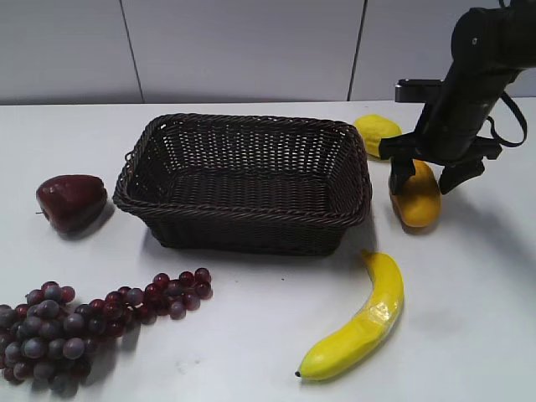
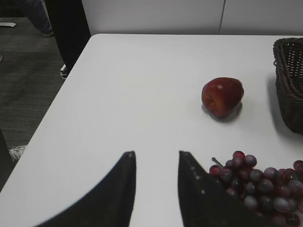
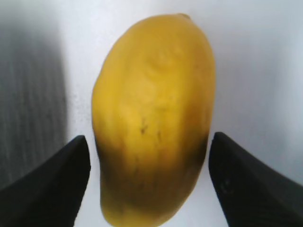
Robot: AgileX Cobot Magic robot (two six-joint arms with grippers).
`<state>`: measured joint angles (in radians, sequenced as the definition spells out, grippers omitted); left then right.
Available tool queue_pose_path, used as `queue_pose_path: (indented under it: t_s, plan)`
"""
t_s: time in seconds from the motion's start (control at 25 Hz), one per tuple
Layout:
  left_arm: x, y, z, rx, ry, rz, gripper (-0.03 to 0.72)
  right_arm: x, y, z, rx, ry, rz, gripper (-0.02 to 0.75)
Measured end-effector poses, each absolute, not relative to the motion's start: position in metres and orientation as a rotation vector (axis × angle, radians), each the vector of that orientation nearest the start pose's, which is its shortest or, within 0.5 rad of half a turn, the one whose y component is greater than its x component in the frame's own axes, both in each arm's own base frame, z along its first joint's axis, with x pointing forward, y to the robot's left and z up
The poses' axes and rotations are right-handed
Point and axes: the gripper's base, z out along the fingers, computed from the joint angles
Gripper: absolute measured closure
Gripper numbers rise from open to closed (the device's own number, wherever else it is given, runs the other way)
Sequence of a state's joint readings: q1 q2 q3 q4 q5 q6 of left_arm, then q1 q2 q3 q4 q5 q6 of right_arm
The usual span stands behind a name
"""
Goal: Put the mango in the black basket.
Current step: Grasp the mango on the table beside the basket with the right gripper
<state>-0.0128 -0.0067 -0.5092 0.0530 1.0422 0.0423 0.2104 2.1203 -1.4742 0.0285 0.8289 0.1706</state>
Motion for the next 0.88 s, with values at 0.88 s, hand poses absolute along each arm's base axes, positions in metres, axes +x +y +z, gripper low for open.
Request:
queue_pose_path:
  t_s: [0.88]
  plan:
    - [-0.006,0.004,0.281,0.053,2.009,0.082,0.448,0.408,0.089,0.143,-0.035,3.09,0.042,0.176]
